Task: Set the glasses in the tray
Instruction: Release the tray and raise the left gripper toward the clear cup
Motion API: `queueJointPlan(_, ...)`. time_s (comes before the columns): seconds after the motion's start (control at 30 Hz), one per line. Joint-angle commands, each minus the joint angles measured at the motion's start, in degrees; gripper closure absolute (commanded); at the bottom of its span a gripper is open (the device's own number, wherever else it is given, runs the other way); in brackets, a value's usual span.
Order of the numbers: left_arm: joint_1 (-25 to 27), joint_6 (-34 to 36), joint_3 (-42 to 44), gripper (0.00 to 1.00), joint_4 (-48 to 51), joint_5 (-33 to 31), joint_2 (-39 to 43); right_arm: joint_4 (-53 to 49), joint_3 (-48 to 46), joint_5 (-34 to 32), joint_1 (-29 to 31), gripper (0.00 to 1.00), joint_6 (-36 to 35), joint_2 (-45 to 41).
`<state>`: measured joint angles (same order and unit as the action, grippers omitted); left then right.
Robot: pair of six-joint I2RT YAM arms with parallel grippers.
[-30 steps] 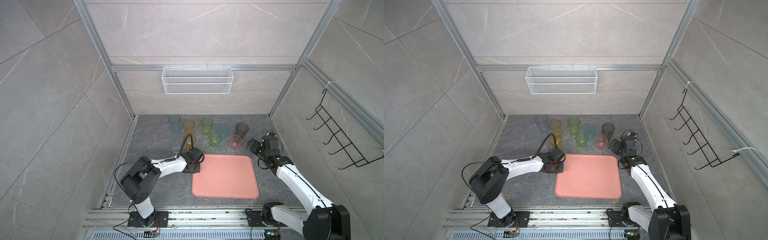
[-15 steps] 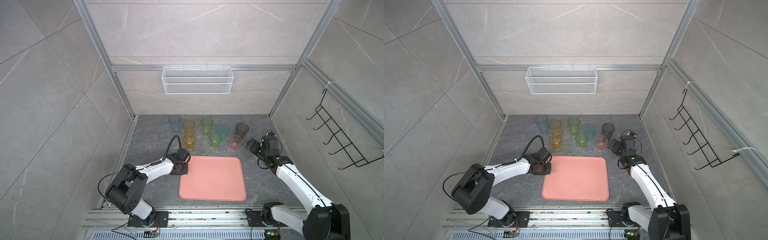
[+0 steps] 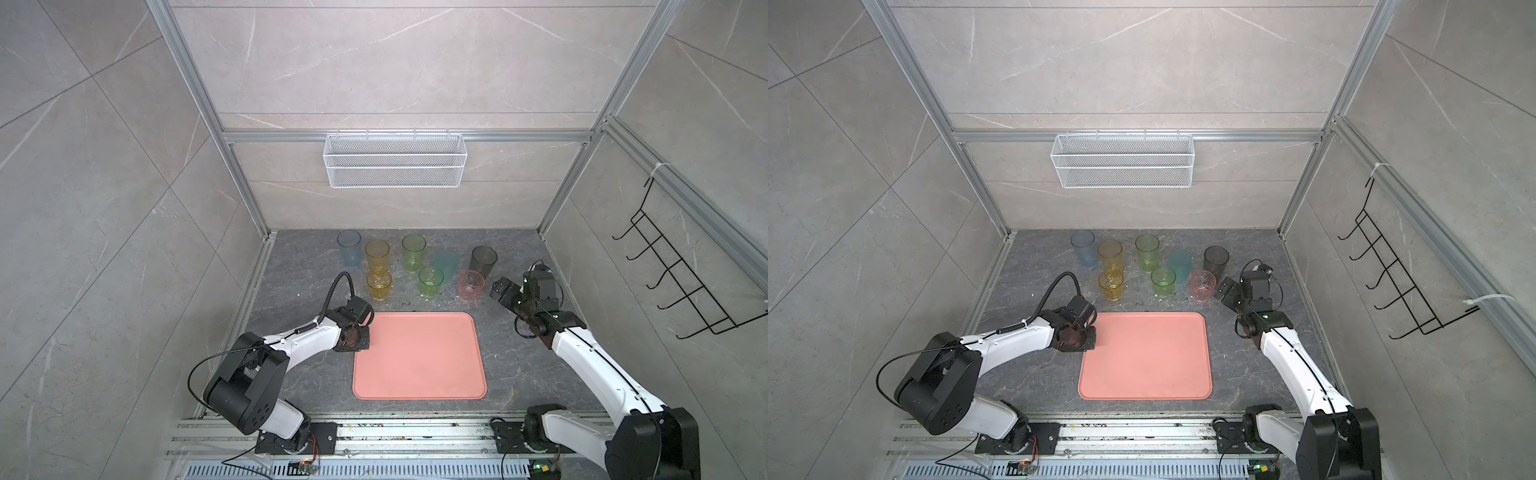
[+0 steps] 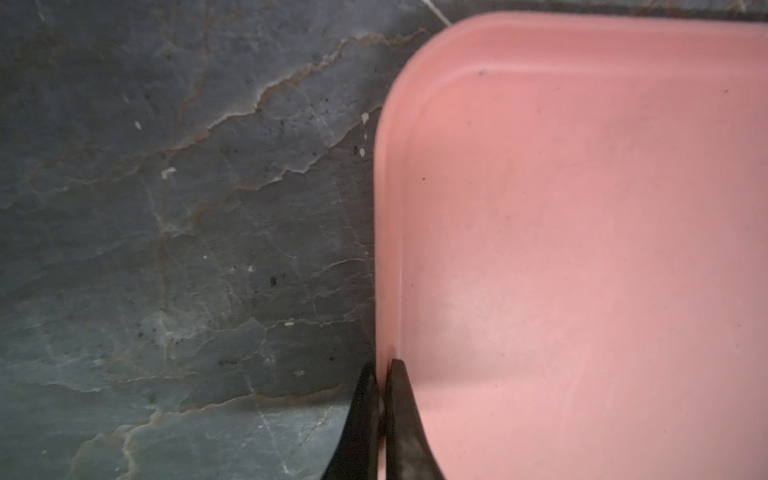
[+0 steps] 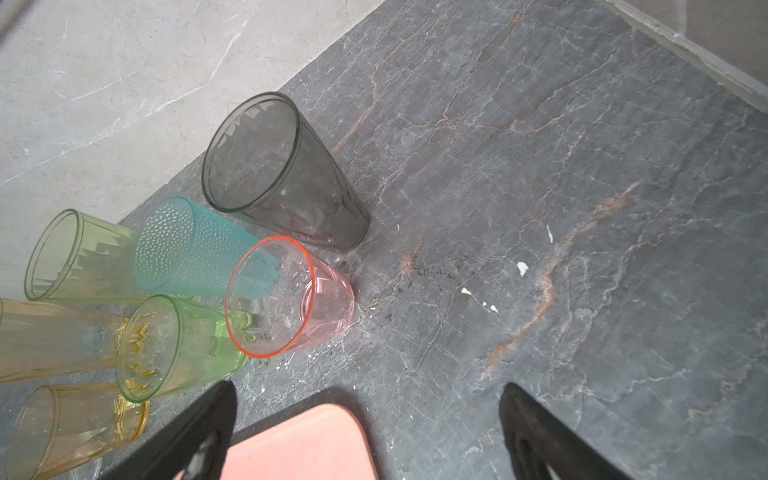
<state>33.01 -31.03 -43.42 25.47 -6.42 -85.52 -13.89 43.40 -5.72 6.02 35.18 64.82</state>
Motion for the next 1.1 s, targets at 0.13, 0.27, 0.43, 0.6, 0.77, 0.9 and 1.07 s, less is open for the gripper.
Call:
queueJointPlan(0.13,-0.7,-1.9,1.1,0.59,1.4,-1.4,7.2,4.1,-0.6,5.2,-0.1,0.00,-1.4,-1.5)
queueJointPlan(0.27,-0.7,-2.8,-0.7,0.48,4.3,-3.5,12.0,7.0,-2.3,8.0,-0.1,0.00,-2.2,-3.2)
queueJointPlan(0.43,-1.2,-4.3,-5.2,0.36,10.7,-8.6,15.9,8.4,-2.4,11.5,-0.1,0.01,-2.7,-2.9)
queueJointPlan(0.6,-5.4,-5.8,-10.8,0.28,15.2,-10.8,17.7,14.1,-3.9,18.9,-0.2,0.02,-3.4,-3.1)
queueJointPlan(0.77,-10.9,-5.1,-15.3,0.25,15.6,-8.9,17.9,19.1,-5.3,23.7,1.6,0.03,-4.2,-3.0)
queueJointPlan(0.9,-15.1,-5.3,-19.2,0.23,15.5,-5.6,16.2,20.7,-5.0,23.7,5.6,0.03,-6.4,-2.6)
queueJointPlan(1.07,-18.3,-8.2,-23.2,0.23,14.8,-1.8,12.3,22.1,-4.4,22.1,12.5,0.03,-10.4,-1.5)
